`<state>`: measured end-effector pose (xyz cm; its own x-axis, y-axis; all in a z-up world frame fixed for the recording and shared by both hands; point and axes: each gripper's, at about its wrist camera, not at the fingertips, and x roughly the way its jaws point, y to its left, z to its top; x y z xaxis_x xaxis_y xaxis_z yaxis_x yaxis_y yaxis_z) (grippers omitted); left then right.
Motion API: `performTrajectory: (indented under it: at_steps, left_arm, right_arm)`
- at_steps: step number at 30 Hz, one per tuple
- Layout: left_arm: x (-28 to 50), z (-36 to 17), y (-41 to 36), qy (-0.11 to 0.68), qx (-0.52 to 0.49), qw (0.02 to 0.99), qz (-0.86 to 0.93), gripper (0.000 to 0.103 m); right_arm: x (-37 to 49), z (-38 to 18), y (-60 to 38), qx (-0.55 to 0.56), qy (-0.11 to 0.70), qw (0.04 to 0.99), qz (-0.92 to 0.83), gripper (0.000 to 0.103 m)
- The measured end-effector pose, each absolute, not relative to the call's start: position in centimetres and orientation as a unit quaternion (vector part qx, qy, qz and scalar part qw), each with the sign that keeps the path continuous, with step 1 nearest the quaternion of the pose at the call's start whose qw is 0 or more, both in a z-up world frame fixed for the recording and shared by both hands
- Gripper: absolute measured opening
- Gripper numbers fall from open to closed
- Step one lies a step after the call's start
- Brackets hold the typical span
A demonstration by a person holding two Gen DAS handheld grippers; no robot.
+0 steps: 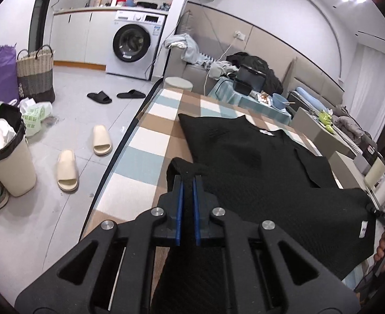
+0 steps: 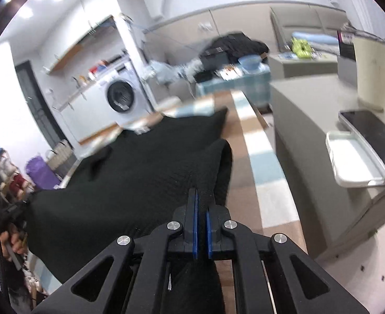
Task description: Fold small clothes
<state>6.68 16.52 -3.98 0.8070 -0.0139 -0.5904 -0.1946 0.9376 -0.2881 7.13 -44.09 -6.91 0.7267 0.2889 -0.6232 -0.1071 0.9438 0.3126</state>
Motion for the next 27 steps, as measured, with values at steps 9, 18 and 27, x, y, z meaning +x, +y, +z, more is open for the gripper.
performTrajectory:
  at_steps: [9,18,27]
  left_arm:
    - [9.2,-6.9,16.2,0.359,-0.179,0.915,0.034,0.044]
    - [12.9,-10.0,12.4,0.404,-0.127,0.905,0.037,0.021]
    - [11.8,-10.6,12.7,0.407,-0.108,0.907,0.023,0.010]
  right_arm:
    - [10.3,-9.0,-43.3,0.150,0.406,0.895,0.111,0.050]
    - [12.9,-9.9,-38.8,0.078,0.420,0.894,0.133,0.028]
    - [12.0,-11.4,-37.7,0.062,0.441,0.881,0.163,0.023]
